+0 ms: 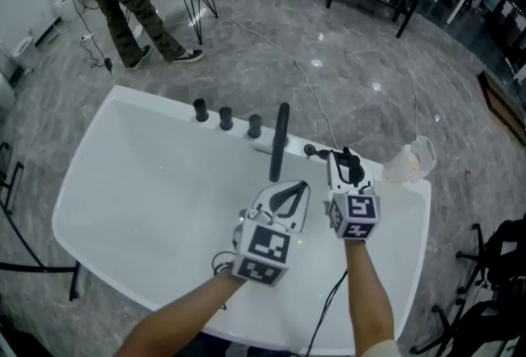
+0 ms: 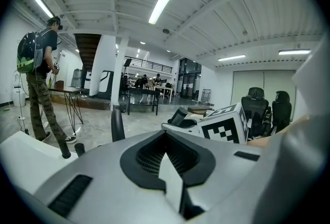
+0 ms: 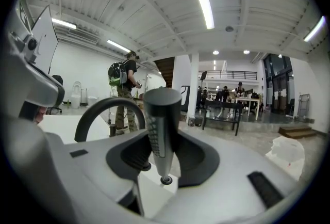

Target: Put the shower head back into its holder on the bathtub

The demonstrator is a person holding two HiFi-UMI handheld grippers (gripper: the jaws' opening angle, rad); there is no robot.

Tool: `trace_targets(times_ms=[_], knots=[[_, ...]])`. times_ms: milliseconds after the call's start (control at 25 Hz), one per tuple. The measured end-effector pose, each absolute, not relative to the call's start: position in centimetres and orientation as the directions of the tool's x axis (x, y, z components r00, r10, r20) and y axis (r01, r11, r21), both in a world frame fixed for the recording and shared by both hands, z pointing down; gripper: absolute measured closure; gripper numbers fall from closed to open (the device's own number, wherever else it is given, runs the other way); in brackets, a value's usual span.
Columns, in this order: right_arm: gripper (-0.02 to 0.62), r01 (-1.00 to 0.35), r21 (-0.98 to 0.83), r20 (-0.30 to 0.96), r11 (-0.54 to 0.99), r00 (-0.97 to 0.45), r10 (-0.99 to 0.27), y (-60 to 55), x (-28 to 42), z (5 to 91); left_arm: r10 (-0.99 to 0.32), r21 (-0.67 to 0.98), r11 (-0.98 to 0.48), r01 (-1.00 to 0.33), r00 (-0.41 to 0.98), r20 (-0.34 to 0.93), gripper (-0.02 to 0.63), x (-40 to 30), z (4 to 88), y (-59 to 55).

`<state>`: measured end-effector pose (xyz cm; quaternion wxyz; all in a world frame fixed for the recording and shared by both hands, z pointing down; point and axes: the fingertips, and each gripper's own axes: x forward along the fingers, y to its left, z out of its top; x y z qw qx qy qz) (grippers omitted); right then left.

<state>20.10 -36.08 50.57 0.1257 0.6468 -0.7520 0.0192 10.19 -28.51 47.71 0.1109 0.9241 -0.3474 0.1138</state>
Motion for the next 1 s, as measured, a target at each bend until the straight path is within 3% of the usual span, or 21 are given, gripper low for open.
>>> trace_targets(times_ms=[1000], knots=[[0.449, -0.972, 0.133, 0.348, 0.192, -0.135, -0.928, -40.7, 20.9, 57.0, -0.606, 0.13, -0.723, -0.679, 0.713, 0.353, 0.601, 9.7, 50.4, -29.3]])
